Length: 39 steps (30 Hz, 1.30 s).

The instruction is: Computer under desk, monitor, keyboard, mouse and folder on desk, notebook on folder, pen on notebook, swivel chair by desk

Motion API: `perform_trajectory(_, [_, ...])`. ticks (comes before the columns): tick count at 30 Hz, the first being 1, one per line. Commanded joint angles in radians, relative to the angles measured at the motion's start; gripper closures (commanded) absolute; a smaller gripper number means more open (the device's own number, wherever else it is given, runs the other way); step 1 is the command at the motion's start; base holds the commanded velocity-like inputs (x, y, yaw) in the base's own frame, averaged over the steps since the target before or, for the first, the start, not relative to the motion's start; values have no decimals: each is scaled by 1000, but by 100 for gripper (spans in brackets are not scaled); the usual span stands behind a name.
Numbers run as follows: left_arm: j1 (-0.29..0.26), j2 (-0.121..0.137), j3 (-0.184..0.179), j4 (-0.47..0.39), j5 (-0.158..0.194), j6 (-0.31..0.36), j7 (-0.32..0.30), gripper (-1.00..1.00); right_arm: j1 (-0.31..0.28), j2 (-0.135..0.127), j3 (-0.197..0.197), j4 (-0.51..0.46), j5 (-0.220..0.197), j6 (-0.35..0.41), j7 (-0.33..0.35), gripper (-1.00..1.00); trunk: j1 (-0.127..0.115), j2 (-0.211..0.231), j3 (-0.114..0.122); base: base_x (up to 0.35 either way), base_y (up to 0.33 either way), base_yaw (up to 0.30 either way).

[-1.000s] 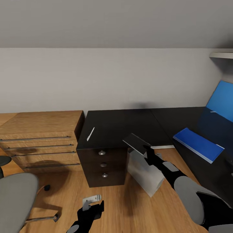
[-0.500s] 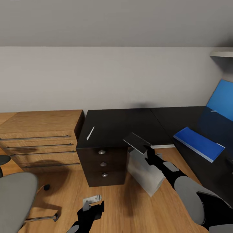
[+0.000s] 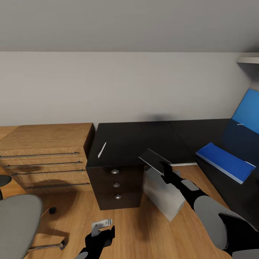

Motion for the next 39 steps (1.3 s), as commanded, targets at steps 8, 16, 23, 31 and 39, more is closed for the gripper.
perform_trajectory(8, [-1, 0, -3, 0, 6, 3, 8, -100, -1, 0, -6, 1, 0, 4, 2, -100, 0, 0, -1, 15, 12, 0])
perform_trajectory(16, [-1, 0, -3, 0, 6, 3, 8, -100, -1, 0, -6, 1, 1, 5, 1, -100, 0, 0, -1, 1, 1, 0])
perform_trajectory(23, [-1, 0, -3, 1, 6, 3, 8, -100, -1, 0, -5, 0, 2, 4, -1, 100, 0, 0, -1, 0, 0, 0])
perform_trajectory(31, [-1, 0, -3, 2, 7, 3, 9, -100, -1, 0, -4, 0, 3, 0, 2, 100, 0, 0, -1, 0, 0, 0])
perform_trajectory(39, [-1, -1, -4, 13, 6, 3, 10, -100, -1, 0, -4, -2, 5, -2, 2, 100, -8, 14, 5, 0, 0, 0])
